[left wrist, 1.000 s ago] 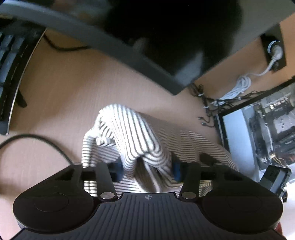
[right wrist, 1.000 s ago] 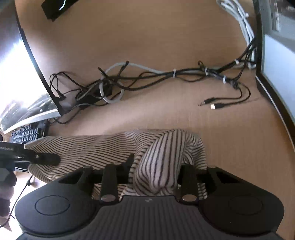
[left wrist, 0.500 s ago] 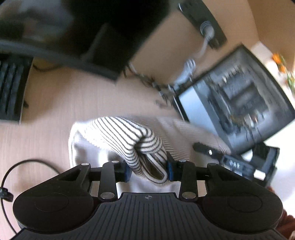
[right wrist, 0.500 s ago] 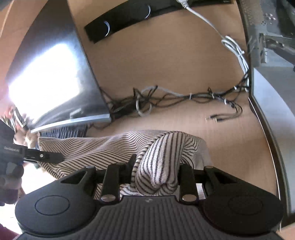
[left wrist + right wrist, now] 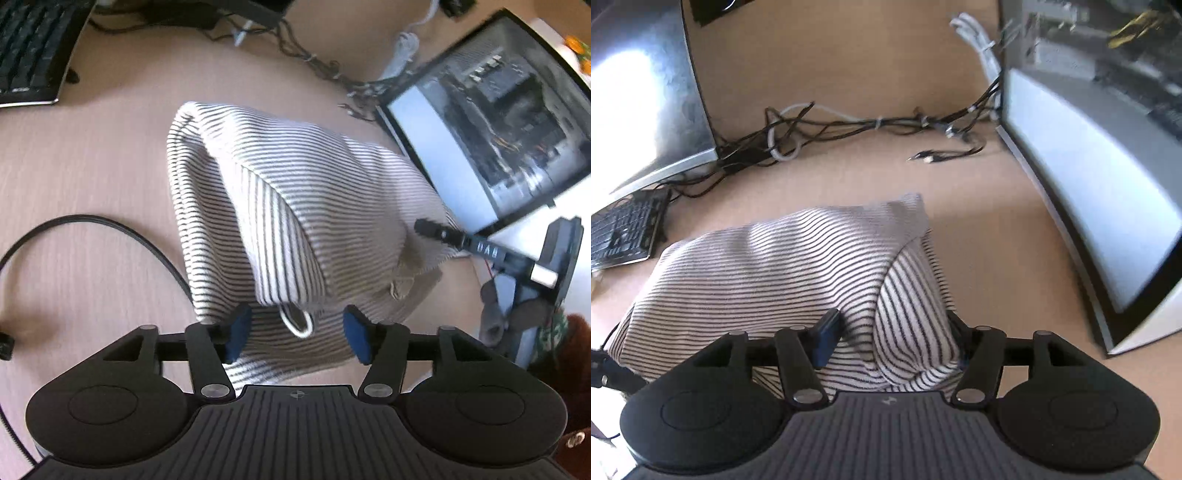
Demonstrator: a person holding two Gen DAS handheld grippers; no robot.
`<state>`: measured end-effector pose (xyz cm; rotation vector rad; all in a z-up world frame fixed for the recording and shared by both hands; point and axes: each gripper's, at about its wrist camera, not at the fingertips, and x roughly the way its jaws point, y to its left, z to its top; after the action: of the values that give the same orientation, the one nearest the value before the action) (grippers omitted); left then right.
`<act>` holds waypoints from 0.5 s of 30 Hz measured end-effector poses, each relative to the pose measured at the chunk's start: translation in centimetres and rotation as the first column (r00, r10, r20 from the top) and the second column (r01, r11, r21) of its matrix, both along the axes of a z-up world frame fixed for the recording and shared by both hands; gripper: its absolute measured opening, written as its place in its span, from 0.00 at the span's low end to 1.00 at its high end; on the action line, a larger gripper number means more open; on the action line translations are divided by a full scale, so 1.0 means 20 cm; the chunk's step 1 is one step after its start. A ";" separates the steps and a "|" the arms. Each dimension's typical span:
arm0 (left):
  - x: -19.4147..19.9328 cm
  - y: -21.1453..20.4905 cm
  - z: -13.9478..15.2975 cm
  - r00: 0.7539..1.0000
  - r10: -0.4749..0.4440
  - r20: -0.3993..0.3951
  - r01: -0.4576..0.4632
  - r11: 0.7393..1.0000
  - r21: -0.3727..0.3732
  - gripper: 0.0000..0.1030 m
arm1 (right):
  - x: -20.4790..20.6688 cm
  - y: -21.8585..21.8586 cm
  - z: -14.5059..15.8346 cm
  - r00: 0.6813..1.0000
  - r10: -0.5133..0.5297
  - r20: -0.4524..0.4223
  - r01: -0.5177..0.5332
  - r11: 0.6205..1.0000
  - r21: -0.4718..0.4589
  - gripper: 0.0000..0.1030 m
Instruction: Fold clothes
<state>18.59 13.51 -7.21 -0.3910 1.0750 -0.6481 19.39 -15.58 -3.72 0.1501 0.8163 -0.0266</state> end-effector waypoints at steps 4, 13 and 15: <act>-0.08 0.00 0.02 0.999 0.008 0.041 -0.008 1.000 0.002 0.70 | -0.05 0.01 0.15 0.992 -0.042 0.119 0.049 0.997 -0.061 0.81; -0.34 -0.04 0.07 0.983 0.180 0.040 -0.180 0.984 -0.009 0.88 | 0.14 0.05 0.09 0.965 0.182 0.188 -0.203 0.975 0.095 0.98; -0.40 -0.10 0.08 0.978 0.205 0.034 -0.206 0.979 0.005 0.89 | 0.18 0.03 0.01 0.967 0.209 0.147 -0.230 0.961 0.150 0.99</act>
<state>10.62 11.55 -5.70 -0.4758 0.9901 -0.4643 22.95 -15.01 -3.51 0.2156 0.7005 0.2599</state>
